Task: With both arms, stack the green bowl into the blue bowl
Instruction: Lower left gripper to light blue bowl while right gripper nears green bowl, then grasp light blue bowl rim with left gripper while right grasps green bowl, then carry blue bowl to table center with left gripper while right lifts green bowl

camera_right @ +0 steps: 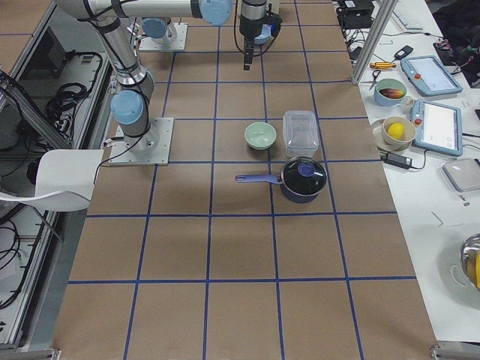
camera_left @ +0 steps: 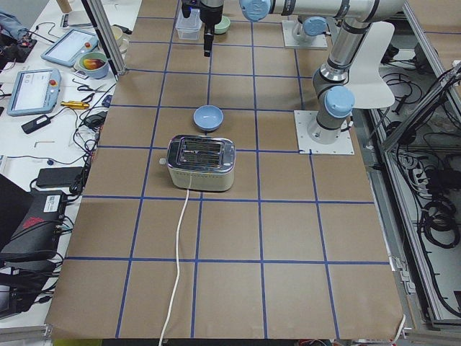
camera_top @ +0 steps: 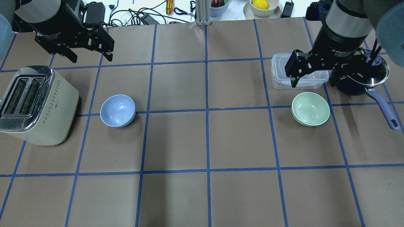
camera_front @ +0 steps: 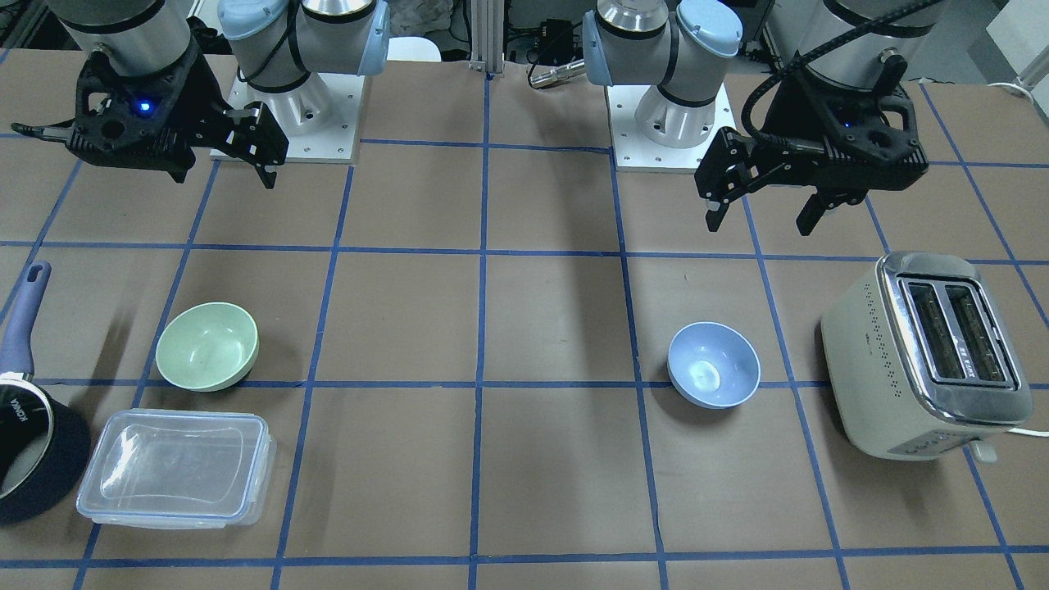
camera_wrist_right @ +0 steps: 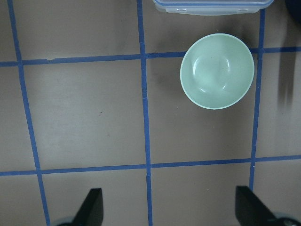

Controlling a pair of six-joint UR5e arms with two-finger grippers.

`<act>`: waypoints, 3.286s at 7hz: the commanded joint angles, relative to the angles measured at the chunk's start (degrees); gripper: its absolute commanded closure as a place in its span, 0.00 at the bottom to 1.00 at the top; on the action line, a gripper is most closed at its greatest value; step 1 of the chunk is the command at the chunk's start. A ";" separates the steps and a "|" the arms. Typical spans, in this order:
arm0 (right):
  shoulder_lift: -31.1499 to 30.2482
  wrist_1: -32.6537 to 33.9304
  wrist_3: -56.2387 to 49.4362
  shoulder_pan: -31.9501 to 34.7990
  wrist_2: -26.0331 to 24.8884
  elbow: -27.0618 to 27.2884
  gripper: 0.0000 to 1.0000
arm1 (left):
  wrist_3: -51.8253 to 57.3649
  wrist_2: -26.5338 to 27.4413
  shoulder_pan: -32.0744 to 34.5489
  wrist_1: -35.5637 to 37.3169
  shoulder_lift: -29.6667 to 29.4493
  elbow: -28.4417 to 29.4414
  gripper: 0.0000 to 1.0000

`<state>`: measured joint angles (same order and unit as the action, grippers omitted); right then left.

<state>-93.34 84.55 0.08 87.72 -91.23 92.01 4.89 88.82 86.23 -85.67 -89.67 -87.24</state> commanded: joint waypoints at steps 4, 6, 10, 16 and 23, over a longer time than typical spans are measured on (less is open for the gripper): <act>0.26 1.05 -6.00 -3.31 -0.17 0.01 0.00 | -3.63 -0.48 0.26 -2.77 -3.20 -0.30 0.00; 0.88 1.23 -23.56 -16.71 0.43 0.89 0.00 | -4.98 -0.49 0.52 5.19 -7.62 -8.07 0.00; 14.13 12.38 -23.90 -22.94 1.49 5.10 0.00 | -4.02 0.04 0.52 27.36 -14.02 -23.30 0.00; 21.08 37.43 -23.72 -22.41 4.66 19.17 0.00 | -4.71 7.23 4.29 32.93 -21.69 -24.12 1.00; 21.62 35.52 -26.53 -22.32 5.01 18.57 1.00 | -30.94 5.07 28.08 28.18 -24.05 -9.89 1.00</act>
<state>-71.46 121.32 -26.45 65.40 -86.15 111.75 -18.27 96.39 109.38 -58.07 -112.03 -99.08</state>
